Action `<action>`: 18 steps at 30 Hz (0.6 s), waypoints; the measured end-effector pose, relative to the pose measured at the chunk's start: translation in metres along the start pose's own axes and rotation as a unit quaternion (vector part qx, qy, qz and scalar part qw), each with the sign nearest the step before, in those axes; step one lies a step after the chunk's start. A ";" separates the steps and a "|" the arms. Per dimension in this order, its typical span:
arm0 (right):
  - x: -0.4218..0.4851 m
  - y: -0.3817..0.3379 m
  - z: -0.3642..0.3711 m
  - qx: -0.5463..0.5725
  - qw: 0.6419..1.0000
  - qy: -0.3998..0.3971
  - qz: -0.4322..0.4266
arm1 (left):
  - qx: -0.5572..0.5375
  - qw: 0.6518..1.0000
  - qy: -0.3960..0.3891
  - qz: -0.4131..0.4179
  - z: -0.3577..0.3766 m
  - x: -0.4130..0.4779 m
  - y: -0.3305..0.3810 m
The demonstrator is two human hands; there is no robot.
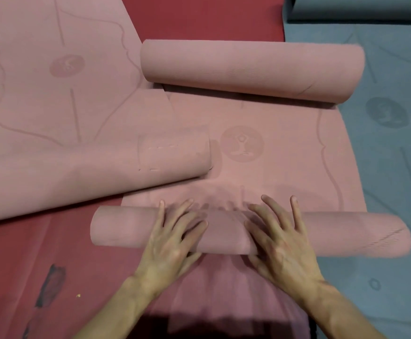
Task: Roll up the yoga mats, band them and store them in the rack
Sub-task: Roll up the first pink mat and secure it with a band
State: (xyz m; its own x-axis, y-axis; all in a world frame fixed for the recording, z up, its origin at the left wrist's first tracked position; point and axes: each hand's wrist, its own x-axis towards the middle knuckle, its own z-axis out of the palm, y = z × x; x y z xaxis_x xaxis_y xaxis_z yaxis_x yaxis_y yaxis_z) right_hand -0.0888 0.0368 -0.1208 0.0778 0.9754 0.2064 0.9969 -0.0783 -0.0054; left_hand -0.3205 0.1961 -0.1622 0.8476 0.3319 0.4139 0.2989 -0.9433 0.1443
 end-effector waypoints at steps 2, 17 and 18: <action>-0.006 0.001 0.008 0.004 1.000 -0.009 -0.003 | 0.030 0.999 -0.007 -0.021 0.005 -0.007 0.002; -0.003 0.003 0.010 0.042 0.996 -0.039 0.064 | 0.018 0.987 -0.015 -0.157 0.010 0.009 0.033; -0.003 0.002 0.010 0.048 0.995 -0.037 0.075 | 0.012 0.985 -0.010 -0.169 0.011 0.011 0.033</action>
State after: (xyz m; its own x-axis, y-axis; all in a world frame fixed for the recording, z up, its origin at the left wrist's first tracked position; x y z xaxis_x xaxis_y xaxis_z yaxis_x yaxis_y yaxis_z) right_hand -0.0870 0.0359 -0.1309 0.2222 0.9672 0.1228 0.9703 -0.2070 -0.1252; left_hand -0.2963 0.1687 -0.1622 0.7058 0.6276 0.3286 0.5759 -0.7784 0.2497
